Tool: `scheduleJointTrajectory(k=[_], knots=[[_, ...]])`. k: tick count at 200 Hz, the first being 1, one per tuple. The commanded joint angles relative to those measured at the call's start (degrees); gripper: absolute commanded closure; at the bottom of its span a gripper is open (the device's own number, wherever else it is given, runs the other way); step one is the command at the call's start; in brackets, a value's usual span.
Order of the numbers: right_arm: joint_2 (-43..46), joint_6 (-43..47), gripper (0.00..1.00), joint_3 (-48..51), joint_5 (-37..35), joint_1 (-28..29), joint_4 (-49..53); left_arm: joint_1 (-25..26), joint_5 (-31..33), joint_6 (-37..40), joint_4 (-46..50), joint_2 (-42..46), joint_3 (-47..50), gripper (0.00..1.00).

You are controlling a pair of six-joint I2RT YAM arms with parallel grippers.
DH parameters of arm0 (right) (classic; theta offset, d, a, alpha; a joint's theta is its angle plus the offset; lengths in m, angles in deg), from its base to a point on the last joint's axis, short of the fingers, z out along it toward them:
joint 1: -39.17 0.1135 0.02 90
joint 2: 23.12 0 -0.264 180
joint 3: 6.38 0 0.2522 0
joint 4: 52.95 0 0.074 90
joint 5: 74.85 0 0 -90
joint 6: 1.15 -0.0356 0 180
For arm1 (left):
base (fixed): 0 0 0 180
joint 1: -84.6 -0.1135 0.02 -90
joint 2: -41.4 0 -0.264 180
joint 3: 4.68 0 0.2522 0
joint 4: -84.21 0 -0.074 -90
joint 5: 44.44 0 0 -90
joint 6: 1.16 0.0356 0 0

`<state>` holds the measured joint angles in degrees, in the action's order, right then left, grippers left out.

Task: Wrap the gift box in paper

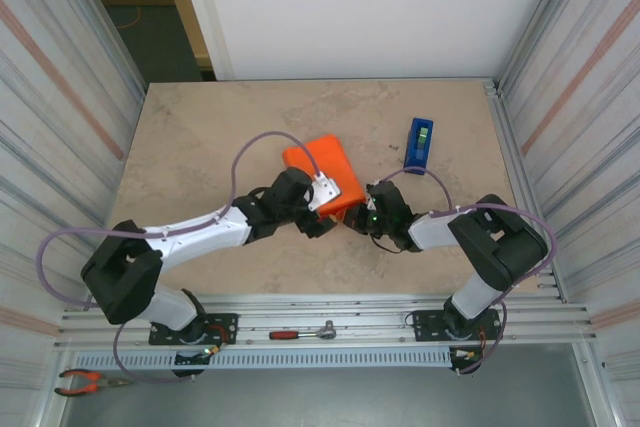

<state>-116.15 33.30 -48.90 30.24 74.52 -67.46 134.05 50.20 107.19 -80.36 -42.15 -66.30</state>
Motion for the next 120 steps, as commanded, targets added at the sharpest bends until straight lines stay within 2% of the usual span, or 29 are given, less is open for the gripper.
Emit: scheduleJointTrajectory(k=[1,32,78,98,120], knots=[[-0.3,-1.0,1.0,-1.7,0.5,-0.5,-0.5,1.9,5.6,7.5,-3.9,-1.9,1.6,0.02],[-0.7,-1.0,1.0,-1.9,0.6,-0.6,-0.4,4.0,11.0,9.5,-9.1,-4.4,3.4,0.01],[-0.7,-1.1,1.0,-1.9,0.8,-0.6,-0.1,4.1,16.7,10.7,-12.8,-7.7,3.6,0.02],[-0.4,-1.1,1.0,-1.7,1.0,-0.8,0.1,4.1,17.9,11.7,-13.7,-9.0,3.6,0.07],[0.6,-1.1,1.0,-1.3,1.0,-0.9,0.6,4.0,17.5,11.6,-12.3,-10.2,2.7,0.2]])
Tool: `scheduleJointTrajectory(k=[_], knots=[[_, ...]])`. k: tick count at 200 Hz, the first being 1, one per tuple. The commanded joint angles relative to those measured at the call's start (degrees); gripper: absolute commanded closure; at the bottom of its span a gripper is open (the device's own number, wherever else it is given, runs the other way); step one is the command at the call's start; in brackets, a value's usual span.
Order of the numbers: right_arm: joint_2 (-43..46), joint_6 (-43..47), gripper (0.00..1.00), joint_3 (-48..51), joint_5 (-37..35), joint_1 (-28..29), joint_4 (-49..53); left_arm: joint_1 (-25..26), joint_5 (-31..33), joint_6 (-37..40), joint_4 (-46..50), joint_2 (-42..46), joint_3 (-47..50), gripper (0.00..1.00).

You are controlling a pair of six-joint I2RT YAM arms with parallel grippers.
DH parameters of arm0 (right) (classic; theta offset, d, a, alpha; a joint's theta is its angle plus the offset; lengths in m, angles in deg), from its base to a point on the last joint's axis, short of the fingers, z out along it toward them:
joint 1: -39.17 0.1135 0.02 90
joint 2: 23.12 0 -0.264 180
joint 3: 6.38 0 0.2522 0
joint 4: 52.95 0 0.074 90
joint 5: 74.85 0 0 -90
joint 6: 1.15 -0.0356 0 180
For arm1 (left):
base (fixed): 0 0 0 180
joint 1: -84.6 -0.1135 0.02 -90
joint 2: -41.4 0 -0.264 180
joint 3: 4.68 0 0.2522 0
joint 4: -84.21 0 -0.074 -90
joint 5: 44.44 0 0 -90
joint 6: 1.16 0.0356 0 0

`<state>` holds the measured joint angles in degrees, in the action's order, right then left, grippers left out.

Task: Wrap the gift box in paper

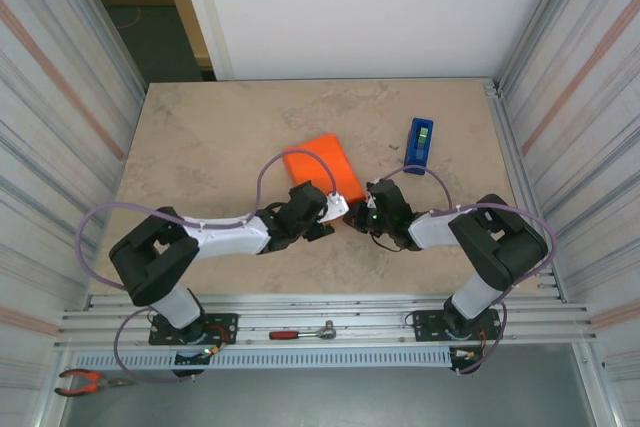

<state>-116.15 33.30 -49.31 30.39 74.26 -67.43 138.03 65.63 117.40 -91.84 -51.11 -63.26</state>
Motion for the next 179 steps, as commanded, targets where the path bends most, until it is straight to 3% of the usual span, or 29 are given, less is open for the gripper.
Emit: scheduleJointTrajectory(k=[1,47,72,88,113,127,165,179], knots=[[0.6,-1.1,1.0,-0.9,0.9,-0.7,0.7,0.0,2.1,1.4,-0.9,-1.3,-0.3,0.2],[6.2,-1.1,1.0,1.1,0.3,-2.2,4.4,0.0,-0.4,-0.5,0.7,-2.3,-1.5,0.42],[11.3,-0.9,1.0,2.2,-0.3,-3.6,8.6,-0.1,-1.7,-1.3,2.2,-2.7,-2.5,0.48],[13.9,-0.7,0.85,2.2,-0.7,-4.2,11.2,-0.1,-2.4,-1.7,2.9,-3.0,-3.1,0.5],[15.8,-0.5,0.78,1.6,-0.3,-4.4,13.6,-0.1,-2.9,-1.9,3.2,-3.2,-3.4,0.51],[15.7,-0.5,0.8,1.3,0.1,-4.4,13.8,-0.1,-3.1,-2.0,3.3,-3.4,-3.6,0.52],[12.2,-1.3,0.99,1.7,1.4,-3.7,10.7,-0.1,-3.4,-2.4,3.5,-3.7,-3.8,0.54],[10.0,-1.8,1.0,1.6,1.5,-2.9,8.8,-0.2,-3.5,-2.5,3.7,-3.6,-3.8,0.54]])
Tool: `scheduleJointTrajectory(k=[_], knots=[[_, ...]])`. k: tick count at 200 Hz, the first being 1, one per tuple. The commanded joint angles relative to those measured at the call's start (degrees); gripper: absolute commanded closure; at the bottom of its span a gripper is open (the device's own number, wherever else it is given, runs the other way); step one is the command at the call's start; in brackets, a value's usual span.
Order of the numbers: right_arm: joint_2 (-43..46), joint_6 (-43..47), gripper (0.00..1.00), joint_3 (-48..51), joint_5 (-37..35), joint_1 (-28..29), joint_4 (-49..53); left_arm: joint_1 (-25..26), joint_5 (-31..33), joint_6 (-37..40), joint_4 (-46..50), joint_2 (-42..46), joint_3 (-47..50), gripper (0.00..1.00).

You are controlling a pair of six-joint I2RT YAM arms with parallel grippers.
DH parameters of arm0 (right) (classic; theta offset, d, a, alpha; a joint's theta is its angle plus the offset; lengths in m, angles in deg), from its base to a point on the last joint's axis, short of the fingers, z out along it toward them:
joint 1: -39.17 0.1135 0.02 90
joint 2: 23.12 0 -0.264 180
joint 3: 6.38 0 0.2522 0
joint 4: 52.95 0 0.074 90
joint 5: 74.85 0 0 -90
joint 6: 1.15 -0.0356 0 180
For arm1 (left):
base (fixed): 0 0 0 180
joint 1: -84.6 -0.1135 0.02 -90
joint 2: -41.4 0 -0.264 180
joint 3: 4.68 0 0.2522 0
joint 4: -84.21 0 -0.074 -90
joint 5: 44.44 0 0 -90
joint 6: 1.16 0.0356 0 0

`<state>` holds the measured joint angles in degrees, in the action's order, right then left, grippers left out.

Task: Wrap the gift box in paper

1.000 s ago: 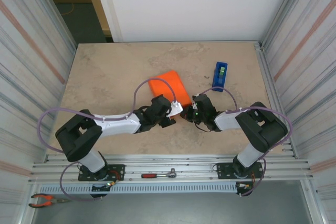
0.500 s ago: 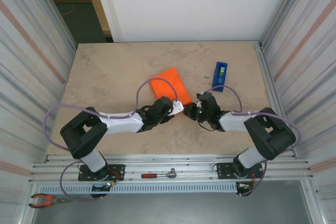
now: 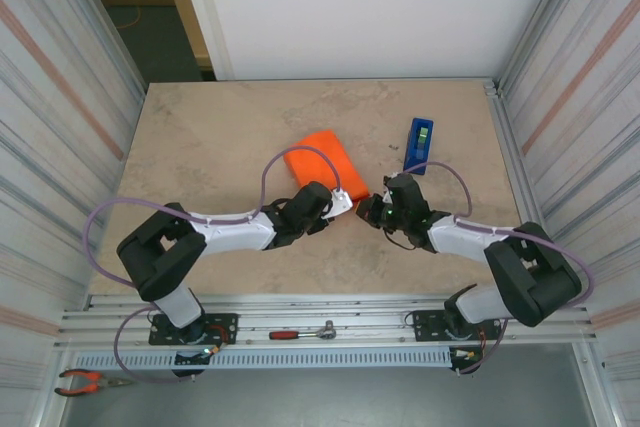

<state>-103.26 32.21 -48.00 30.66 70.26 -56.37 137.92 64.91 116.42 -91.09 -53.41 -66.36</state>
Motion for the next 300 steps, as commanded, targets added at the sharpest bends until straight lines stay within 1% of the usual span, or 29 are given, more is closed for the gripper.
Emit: scheduleJointTrajectory(k=[1,34,73,120,133,148,167,185,209,251,300], knots=[[-3.1,-0.7,1.0,0.3,1.3,1.2,-2.4,-0.1,-2.8,-1.6,2.9,-1.3,-0.7,0.54],[-7.8,-1.9,1.0,-0.5,0.9,3.2,-7.4,-0.1,-3.0,-1.8,3.1,-1.3,-0.7,0.54],[-13.1,-2.9,1.0,-2.9,1.0,3.8,-11.9,-0.1,-3.3,-2.2,3.3,-1.4,-0.8,0.55],[-17.1,-3.6,1.0,-5.4,0.9,3.8,-14.0,-0.2,-5.3,-2.6,5.0,-0.5,-2.0,0.56],[-17.4,-3.7,1.0,-5.4,1.0,3.7,-14.0,-0.2,-6.1,-2.6,6.3,0.8,-2.4,0.53],[-17.7,-3.7,1.0,-5.2,0.8,3.6,-14.2,-0.7,-8.2,-2.6,7.1,3.1,-2.3,0.48],[-18.0,-3.9,1.0,-5.1,1.0,3.5,-14.4,-1.5,-10.6,-2.5,7.6,6.6,-1.5,0.38],[-18.5,-4.0,1.0,-5.1,1.3,3.5,-14.9,-2.1,-11.7,-1.7,7.9,8.4,-0.7,0.29],[-18.9,-4.2,1.0,-5.1,1.5,3.4,-15.5,-2.1,-11.1,0.1,8.0,8.7,0.3,0.22],[-18.9,-4.3,1.0,-4.9,1.8,3.3,-15.8,-1.9,-8.4,4.2,3.0,6.3,2.1,0.17],[-19.0,-4.3,1.0,-4.7,2.0,3.0,-15.7,-1.3,-5.9,7.5,-2.6,2.1,2.5,0.15]])
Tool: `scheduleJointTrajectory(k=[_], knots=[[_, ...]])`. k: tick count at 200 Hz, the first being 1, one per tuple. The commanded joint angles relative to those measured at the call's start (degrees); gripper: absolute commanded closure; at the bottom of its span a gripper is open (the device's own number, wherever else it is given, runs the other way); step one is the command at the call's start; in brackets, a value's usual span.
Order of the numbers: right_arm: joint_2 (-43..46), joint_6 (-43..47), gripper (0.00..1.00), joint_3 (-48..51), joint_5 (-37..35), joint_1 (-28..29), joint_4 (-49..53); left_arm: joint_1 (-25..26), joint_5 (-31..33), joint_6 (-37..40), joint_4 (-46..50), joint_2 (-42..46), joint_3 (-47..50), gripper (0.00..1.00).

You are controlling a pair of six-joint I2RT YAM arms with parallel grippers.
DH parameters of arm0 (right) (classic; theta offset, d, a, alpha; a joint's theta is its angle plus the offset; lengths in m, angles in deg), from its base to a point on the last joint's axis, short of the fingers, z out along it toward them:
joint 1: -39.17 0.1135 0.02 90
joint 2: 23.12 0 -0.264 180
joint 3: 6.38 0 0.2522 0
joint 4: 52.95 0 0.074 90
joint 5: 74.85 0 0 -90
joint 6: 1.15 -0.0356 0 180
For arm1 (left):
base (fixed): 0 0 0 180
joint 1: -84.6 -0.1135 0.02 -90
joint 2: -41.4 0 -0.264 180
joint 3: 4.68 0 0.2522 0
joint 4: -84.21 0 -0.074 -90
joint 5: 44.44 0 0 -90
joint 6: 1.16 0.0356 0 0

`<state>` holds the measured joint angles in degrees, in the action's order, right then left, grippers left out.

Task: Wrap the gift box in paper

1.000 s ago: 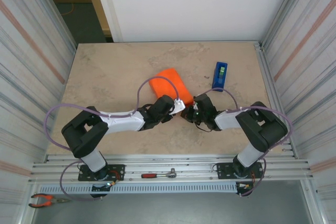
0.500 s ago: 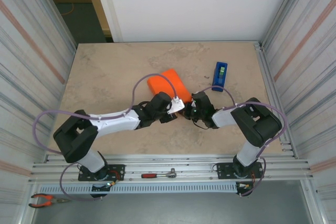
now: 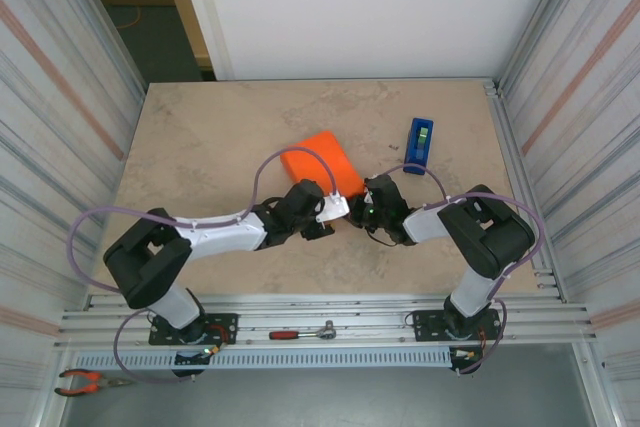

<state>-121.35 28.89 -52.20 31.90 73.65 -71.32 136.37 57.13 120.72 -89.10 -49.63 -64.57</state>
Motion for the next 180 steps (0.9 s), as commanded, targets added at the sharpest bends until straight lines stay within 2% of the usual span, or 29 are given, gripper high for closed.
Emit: scheduleJointTrajectory(k=[1,69,84,138,180], knots=[[-0.9,-1.0,1.0,-0.5,0.7,-0.4,-0.8,0.3,1.9,3.2,-4.6,-1.8,0.7,0.15],[-1.0,-1.2,1.0,-0.4,1.1,-0.6,-1.0,0.2,2.5,4.2,-5.9,-5.1,0.8,0.13],[-1.0,-1.2,1.0,-0.4,1.2,-0.7,-1.0,0.0,2.6,4.3,-5.7,-5.4,0.8,0.15],[0.6,-1.5,1.0,0.6,1.3,-0.9,-1.1,-0.7,1.3,3.6,-2.9,-5.0,0.2,0.4],[2.7,-1.4,1.0,1.2,1.4,-1.3,-0.3,-0.8,0.6,3.1,-0.8,-5.1,-0.7,0.51]])
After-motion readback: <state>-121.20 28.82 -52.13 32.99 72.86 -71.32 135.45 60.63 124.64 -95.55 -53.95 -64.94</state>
